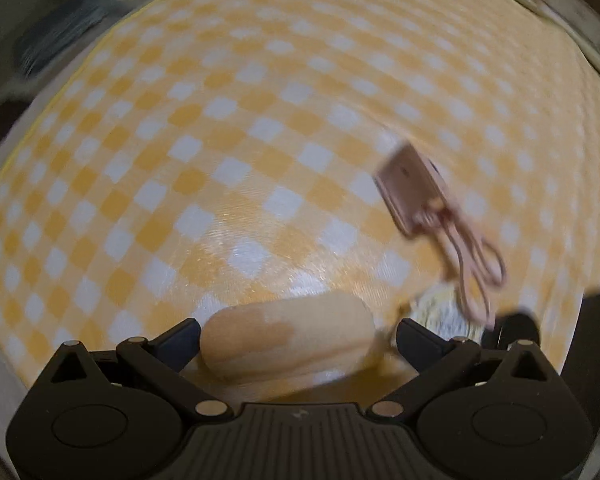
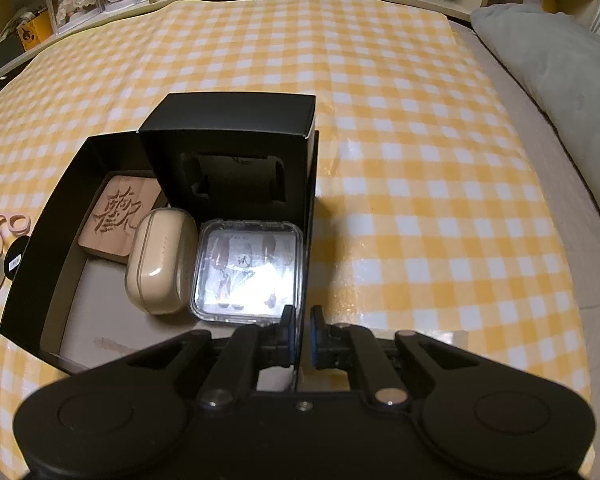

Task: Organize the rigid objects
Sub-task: 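Grasp the light wooden oval block with the left tool and lift it, then carry the wooden block into the tray and lower it beside the earbud case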

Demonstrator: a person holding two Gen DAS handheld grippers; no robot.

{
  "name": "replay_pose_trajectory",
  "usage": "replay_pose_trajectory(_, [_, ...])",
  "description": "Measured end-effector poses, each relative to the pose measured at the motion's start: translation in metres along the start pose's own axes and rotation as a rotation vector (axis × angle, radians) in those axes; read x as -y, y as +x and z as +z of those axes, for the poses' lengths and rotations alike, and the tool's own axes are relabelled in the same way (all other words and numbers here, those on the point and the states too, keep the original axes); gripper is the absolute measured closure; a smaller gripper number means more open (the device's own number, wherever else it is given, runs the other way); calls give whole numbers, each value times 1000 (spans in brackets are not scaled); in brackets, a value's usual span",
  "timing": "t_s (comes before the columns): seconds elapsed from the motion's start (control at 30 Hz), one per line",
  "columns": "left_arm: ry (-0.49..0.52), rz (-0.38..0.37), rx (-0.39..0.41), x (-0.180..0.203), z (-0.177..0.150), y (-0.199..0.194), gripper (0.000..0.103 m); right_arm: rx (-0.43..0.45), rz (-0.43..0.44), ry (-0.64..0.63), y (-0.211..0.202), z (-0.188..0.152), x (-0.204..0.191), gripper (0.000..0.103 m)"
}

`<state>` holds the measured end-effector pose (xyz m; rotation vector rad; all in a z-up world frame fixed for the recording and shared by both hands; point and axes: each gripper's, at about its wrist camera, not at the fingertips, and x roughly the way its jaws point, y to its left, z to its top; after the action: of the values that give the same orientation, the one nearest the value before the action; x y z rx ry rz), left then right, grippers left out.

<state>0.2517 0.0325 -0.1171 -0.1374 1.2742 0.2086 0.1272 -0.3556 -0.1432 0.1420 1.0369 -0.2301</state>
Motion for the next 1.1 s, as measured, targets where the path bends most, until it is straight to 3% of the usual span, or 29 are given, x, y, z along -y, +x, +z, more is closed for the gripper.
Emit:
replay_pose_trajectory(0.1, [45, 19, 22, 6, -5, -4, 4, -2, 2, -3, 2, 0, 0, 97])
replay_pose_trajectory(0.3, [-44, 10, -1, -5, 0, 1, 14, -2, 4, 4, 3, 0, 0, 97])
replay_pose_trajectory(0.63, [-43, 11, 52, -3, 3, -14, 15, 15, 15, 28, -4, 0, 3, 97])
replay_pose_trajectory(0.9, [-6, -86, 174, 4, 9, -48, 15, 16, 16, 31, -7, -1, 3, 97])
replay_pose_trajectory(1.1, [141, -248, 188, 40, -6, -72, 15, 23, 23, 33, -11, -2, 3, 98])
